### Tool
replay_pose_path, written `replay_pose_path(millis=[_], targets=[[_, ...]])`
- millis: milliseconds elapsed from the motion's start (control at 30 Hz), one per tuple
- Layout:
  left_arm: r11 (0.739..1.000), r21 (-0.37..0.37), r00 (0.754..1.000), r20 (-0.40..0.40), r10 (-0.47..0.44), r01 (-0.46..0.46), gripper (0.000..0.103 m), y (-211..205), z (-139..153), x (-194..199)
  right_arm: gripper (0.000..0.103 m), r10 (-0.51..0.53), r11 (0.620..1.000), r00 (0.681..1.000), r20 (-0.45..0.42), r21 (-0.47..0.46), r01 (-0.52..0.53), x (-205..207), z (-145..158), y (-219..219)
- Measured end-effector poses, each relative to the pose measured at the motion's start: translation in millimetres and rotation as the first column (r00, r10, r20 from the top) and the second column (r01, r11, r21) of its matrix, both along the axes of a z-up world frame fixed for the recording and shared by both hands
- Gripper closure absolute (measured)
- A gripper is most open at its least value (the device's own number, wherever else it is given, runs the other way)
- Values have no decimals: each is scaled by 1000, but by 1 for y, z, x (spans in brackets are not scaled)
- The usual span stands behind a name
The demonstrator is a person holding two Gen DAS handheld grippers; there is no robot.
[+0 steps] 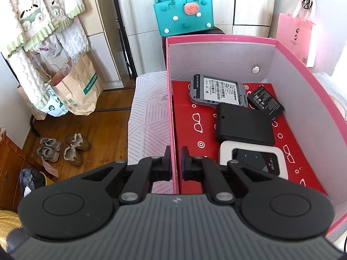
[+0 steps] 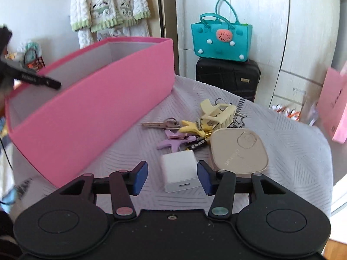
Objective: Organize rigid objects
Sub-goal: 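Grasp the white charger cube on the bedspread with the right gripper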
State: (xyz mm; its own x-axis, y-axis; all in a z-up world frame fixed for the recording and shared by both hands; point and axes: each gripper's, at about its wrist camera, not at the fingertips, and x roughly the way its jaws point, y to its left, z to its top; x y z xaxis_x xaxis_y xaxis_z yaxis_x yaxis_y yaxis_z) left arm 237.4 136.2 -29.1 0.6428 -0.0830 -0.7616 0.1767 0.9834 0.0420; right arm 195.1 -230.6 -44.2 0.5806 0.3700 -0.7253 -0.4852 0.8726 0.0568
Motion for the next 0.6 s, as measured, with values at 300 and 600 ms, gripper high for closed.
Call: replay_pose_path(millis=[300, 600], targets=[[1000, -4, 1000, 0, 2, -2, 97, -1, -1, 0, 49, -17, 999, 1000, -16, -49, 17, 6, -13, 0], [1000, -28, 1000, -1, 9, -9, 97, 1, -1, 1, 51, -134, 991, 982, -131, -34, 131, 1, -8, 8]])
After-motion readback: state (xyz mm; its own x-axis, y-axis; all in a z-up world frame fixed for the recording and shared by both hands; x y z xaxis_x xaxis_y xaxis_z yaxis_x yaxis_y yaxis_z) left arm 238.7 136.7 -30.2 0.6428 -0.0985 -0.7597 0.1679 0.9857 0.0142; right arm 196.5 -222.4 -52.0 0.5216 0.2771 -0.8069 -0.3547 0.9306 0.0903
